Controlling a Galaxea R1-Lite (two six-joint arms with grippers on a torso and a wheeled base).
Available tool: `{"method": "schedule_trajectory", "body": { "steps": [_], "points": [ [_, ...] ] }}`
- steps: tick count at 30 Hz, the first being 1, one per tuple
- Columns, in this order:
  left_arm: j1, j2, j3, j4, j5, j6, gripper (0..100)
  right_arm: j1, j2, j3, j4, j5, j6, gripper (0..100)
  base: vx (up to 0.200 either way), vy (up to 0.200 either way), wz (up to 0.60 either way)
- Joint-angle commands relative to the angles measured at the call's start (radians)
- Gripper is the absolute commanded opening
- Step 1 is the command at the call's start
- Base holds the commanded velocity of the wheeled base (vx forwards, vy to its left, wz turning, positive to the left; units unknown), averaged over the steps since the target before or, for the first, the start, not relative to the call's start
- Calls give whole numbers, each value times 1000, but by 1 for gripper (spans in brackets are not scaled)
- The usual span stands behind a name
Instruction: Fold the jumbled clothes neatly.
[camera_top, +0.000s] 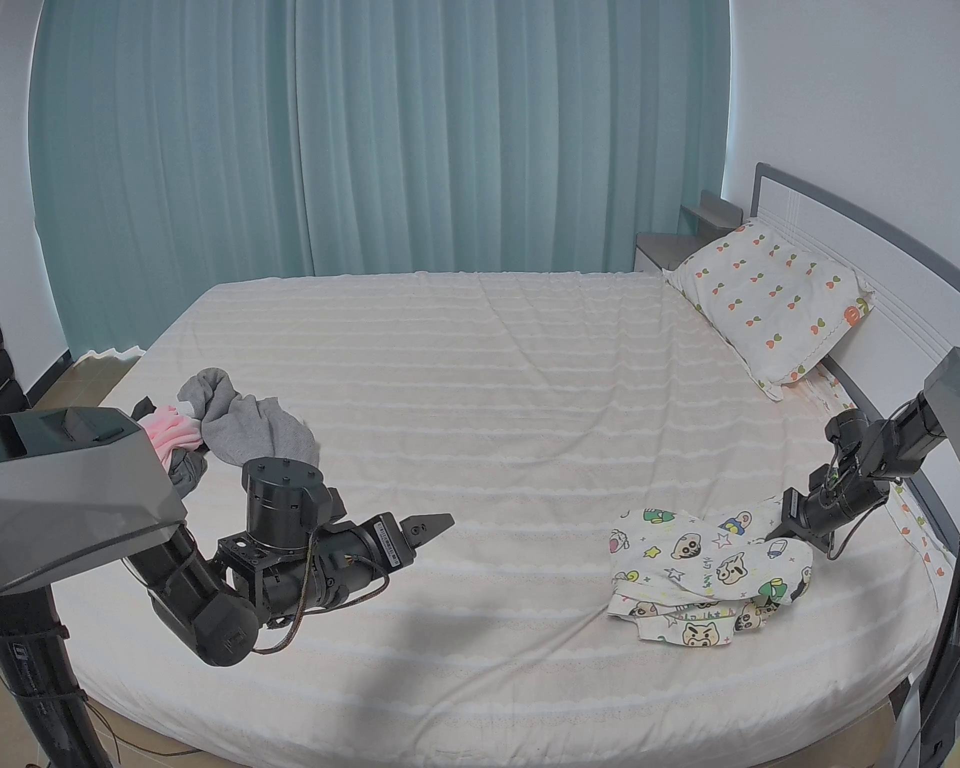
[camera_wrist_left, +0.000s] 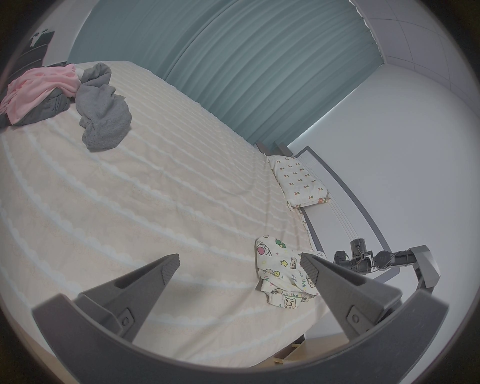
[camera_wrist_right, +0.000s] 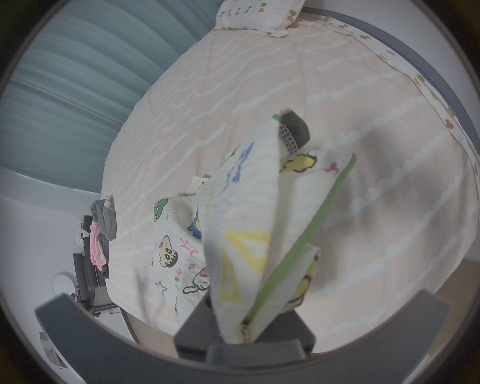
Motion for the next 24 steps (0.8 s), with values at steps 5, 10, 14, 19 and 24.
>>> {"method": "schedule_trajectory", "body": {
  "steps": [5,10,14,19,24],
  "points": [
    [-7,-2,6,0,4,0,100,-51,11,6,-8,-5,-2,0,0,0,0],
    [-15,-5,25,-2,27,1,100,-90,29,-6,-19,-40,0,0,0,0,0],
    [-15,-6,38,-2,36,3,100,-110,40,2,-34,-80,-2,0,0,0,0],
    [-13,-25,58,-2,53,4,100,-123,35,14,-37,-100,-2,0,0,0,0],
    [-4,-97,89,-2,95,7,100,-124,-12,57,-40,-91,0,100,0,0,0]
  ]
}}
